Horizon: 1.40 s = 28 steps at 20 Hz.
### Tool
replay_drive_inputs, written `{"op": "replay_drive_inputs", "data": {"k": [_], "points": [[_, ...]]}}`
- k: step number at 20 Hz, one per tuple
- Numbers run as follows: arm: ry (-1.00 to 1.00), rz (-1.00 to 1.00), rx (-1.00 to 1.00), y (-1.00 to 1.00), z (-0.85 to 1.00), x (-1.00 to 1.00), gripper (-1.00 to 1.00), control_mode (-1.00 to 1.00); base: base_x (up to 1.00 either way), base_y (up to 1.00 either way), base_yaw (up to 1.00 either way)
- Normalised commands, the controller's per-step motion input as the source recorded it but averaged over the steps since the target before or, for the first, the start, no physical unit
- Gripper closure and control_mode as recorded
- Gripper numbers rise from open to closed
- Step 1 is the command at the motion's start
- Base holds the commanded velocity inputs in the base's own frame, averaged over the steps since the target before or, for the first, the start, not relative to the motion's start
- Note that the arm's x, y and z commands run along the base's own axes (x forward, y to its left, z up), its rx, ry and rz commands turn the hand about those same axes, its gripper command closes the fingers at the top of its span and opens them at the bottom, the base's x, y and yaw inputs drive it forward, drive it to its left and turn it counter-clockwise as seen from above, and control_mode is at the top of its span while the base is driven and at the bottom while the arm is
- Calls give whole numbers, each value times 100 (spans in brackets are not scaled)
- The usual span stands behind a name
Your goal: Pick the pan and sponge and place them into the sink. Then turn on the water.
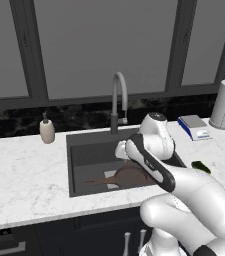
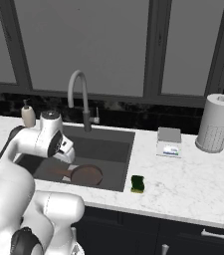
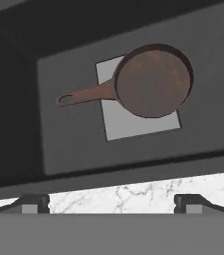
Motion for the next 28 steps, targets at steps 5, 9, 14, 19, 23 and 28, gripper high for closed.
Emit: {"op": "replay_drive_inputs", "data": {"k": [5,9,14,19,23,28], "points": [[0,9,10,-86,4,-1,-100,-100,0,0,0],[10,11,-12,-93,26,-7,-100,-100,0,0,0],[19,7,-23,-84,22,-9,-100,-100,0,0,0],[13,10,-13,-70,3,0,-100,-100,0,0,0],[0,11,2,-65,0,0,-100,-100,0,0,0],[0,12,1,-31,-1,-7,-100,-100,0,0,0]]}}
